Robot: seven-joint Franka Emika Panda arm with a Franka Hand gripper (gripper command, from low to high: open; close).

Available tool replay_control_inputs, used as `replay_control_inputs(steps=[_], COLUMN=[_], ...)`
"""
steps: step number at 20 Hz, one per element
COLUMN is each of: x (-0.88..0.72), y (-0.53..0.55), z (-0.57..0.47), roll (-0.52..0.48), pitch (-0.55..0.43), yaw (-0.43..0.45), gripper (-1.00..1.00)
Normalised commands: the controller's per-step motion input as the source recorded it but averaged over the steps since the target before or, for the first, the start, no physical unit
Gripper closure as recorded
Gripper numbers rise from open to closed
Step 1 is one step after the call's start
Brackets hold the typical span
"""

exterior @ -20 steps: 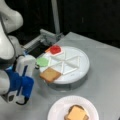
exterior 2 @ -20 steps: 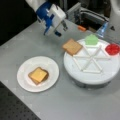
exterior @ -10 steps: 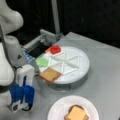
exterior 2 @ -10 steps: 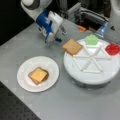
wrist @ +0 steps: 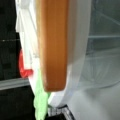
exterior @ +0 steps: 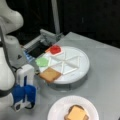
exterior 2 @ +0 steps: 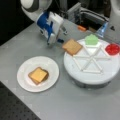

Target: Ingredient selection for cheeseburger or sandwich

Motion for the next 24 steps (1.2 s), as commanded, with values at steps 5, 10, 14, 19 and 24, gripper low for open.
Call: replay_control_inputs(steps=[5,10,14,19,24], x=[0.25,0.20,0.18,0.16,0.13], y=[0.01,-0.02,-0.01,0.01,0.02], z=[-0.11,-0.11,-0.08,-0.07,-0.05], roll=[0.325,0.275,0.246,0.230,0.212], pitch=[-0.072,-0.051,-0.028,-0.029,-0.017], yaw=[0.037,0.017,-0.001,-0.015,-0.030], gripper=[-1.00,-1.00,-1.00,-1.00,-1.00])
